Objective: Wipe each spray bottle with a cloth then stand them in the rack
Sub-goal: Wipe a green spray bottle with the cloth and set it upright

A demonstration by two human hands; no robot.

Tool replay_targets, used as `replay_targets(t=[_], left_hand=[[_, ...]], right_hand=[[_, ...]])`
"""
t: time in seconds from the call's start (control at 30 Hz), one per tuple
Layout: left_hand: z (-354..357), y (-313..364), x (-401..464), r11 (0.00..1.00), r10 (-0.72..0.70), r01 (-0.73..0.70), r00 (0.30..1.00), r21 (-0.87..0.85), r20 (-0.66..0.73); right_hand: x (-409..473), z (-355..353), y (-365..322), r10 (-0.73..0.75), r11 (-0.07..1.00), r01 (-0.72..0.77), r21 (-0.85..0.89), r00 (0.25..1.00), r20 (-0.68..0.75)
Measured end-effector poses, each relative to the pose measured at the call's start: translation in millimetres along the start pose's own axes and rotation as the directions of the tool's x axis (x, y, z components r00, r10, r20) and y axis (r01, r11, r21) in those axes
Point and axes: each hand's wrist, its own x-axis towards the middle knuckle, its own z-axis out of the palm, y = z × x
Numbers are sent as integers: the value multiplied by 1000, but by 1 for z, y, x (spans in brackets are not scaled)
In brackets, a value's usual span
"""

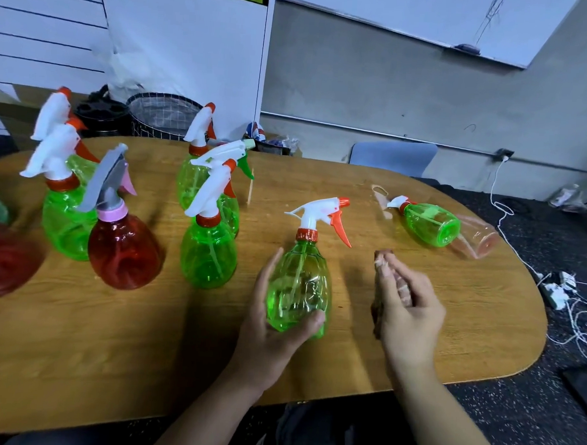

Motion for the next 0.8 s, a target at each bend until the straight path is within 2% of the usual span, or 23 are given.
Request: replay_targets(t=[0.07,0.13,0.23,0.3,0.37,0.43,0.57,0.6,0.63,0.73,0.77,0.8], left_hand=[[0,-2,1,1000,12,-12,1000,18,2],[1,-5,1,999,25,-25,1000,39,-4],[2,-9,2,998,42,-41,999,50,-5],[3,-10,2,998,48,-47,999,51,-8],[1,-12,2,997,50,-49,999,64,-15],[1,-11,1,997,45,-43,999,70,-14],[0,-10,0,997,41,-38,999,73,-36],[0,-10,0,996,47,-44,998,77,-32],[0,-11,0,995,52,-49,998,84,-28],[1,-12,0,992,65,-64,998,106,-6],[1,-13,0,991,70,-69,998,115,-2],[1,-13,0,990,74,-73,997,123,-5]], right_hand=[[18,2,-21,-269,945,289,-152,953,139],[31,11,-39,-395,852,479,-212,853,341],[44,29,-50,-427,653,700,-291,657,622],[54,37,-53,-418,553,757,-348,613,670],[64,41,-55,-432,527,749,-402,644,631],[71,42,-56,-428,546,729,-413,667,610],[62,42,-55,-357,565,771,-292,548,756],[62,41,-56,-358,553,779,-295,542,761],[64,40,-56,-373,543,775,-323,567,734],[76,38,-56,-406,565,670,-482,734,545],[76,39,-56,-403,581,643,-499,760,510],[74,41,-56,-398,591,646,-483,754,522]])
